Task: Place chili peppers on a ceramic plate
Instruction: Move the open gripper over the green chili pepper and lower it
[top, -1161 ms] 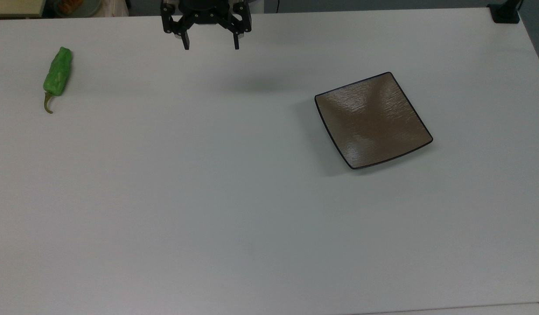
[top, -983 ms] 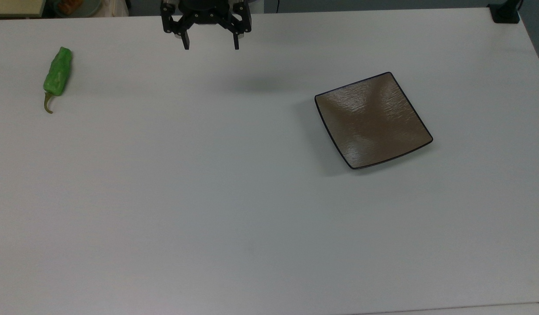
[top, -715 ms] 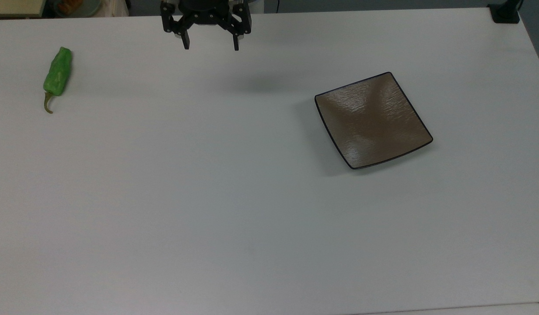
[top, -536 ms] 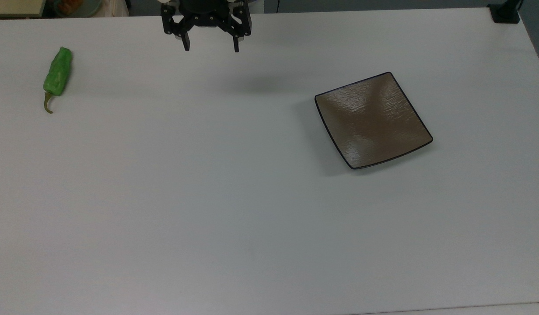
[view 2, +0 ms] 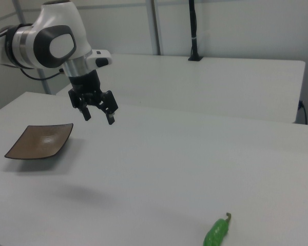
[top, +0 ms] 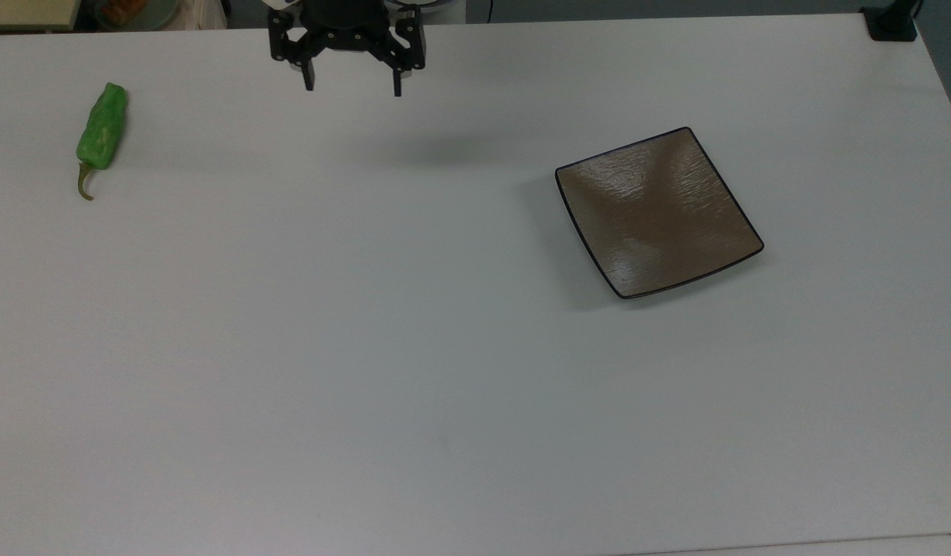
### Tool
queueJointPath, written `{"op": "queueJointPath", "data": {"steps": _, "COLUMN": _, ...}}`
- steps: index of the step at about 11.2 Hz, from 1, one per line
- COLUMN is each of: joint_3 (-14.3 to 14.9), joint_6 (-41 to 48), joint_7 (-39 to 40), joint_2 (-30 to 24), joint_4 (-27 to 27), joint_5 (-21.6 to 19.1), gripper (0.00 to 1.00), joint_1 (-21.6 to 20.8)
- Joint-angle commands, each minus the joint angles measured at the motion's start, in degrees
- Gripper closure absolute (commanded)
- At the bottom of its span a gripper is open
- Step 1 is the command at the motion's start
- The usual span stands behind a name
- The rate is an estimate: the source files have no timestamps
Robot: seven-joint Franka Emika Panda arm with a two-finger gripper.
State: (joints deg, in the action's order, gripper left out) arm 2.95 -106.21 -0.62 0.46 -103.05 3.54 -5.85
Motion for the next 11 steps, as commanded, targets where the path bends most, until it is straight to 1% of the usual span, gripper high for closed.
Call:
{"op": "queueJointPath", "data": {"steps": 1, "joint_3": 1.52, "joint_6": -0.92, "joint_7": -0.44, "joint_2": 0.24, "joint_4": -1.71, "joint_5": 6.38, "gripper": 0.00, "joint_1": 0.39}}
{"op": "queueJointPath", "data": {"steps": 3, "joint_3": 3.46, "joint_6": -3.37, "joint_7": -0.35, "joint_2": 0.33, "joint_4": -2.50, "joint_5": 6.66, "gripper": 0.00, "joint_1": 0.49}}
{"op": "queueJointPath", "data": {"steps": 4, "joint_3": 4.51, "joint_6": -5.65, "joint_7": -0.35, "joint_2": 0.42, "joint_4": -3.99, "joint_5": 7.35, "gripper": 0.00, "joint_1": 0.49}}
{"op": "queueJointPath", "data": {"steps": 5, "joint_3": 5.22, "joint_6": -9.06, "joint_7": -0.35, "joint_2": 0.68, "joint_4": -6.00, "joint_5": 8.84, "gripper": 0.00, "joint_1": 0.58}}
{"op": "queueJointPath", "data": {"steps": 7, "joint_3": 8.11, "joint_6": -13.39, "joint_7": 0.26, "joint_2": 0.95, "joint_4": -8.56, "joint_5": 11.04, "gripper": 0.00, "joint_1": 1.28}}
{"op": "queueJointPath", "data": {"steps": 8, "joint_3": 10.04, "joint_6": -14.01, "joint_7": 2.27, "joint_2": 0.95, "joint_4": -9.35, "joint_5": 11.14, "gripper": 0.00, "joint_1": 1.19}}
{"op": "queueJointPath", "data": {"steps": 10, "joint_3": 12.77, "joint_6": -14.72, "joint_7": 5.26, "joint_2": 1.47, "joint_4": -10.32, "joint_5": 10.88, "gripper": 0.00, "joint_1": 1.37}}
{"op": "queueJointPath", "data": {"steps": 11, "joint_3": 14.35, "joint_6": -17.94, "joint_7": 5.89, "joint_2": 2.00, "joint_4": -11.63, "joint_5": 10.61, "gripper": 0.00, "joint_1": 1.46}}
